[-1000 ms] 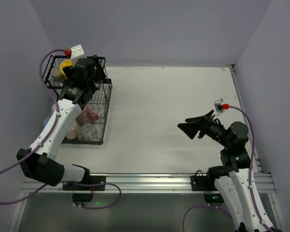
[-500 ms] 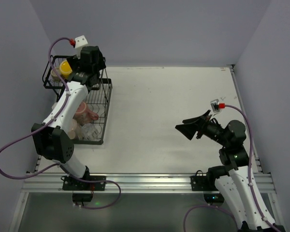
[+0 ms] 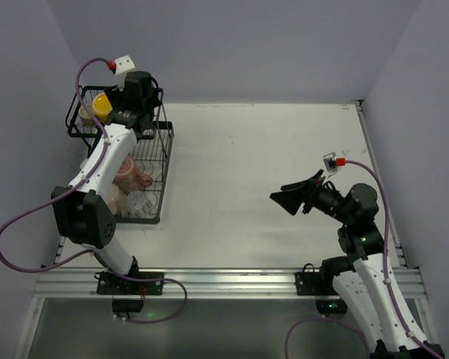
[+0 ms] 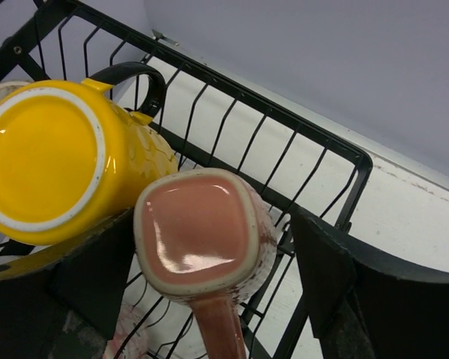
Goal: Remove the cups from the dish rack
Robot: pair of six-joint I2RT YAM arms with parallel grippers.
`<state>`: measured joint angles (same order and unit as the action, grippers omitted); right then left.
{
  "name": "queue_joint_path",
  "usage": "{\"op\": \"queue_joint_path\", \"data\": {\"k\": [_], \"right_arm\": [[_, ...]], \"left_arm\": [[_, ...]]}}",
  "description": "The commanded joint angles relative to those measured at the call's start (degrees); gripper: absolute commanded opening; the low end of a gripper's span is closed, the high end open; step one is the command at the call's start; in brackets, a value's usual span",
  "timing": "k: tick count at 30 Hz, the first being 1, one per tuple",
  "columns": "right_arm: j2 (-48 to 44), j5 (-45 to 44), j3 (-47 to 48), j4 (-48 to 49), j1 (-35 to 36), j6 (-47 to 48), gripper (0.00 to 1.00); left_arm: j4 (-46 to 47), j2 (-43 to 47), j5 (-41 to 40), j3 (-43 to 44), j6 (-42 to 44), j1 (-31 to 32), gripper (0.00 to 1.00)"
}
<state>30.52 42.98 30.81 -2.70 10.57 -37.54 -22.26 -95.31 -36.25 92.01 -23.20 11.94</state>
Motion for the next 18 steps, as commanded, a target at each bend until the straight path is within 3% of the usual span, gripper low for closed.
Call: {"op": "queue_joint_path", "data": {"k": [1,5,9,14,18], "right_arm": [[0.5,-0.7,0.04,1.12,0.42,-0.69,0.83],[0.15,-1.06,0.92,0.5,0.68,-0.78,0.82],[0.59,-1.06,2.06,0.76,0.77,-2.09,0.82],[2.96,-1.06,3.46,5.5,1.82,-4.91,0.82],[6.65,-2.1,4.96,9.8,3.93,-7.1,0.82]], "left_arm": [[4.33,-0.05,-2.07,-0.42,-0.18,-0.52,0.82],[5.12,1.26,-0.93,-0.69,0.17,-0.52,0.62],[6.26,3.11,-0.05,-0.86,1.22,-0.61,0.31],[8.02,6.0,0.39,-0.6,2.54,-0.52,0.17],[10.74,8.03,0.92,-0.25,3.69,-0.61,0.13]]}}
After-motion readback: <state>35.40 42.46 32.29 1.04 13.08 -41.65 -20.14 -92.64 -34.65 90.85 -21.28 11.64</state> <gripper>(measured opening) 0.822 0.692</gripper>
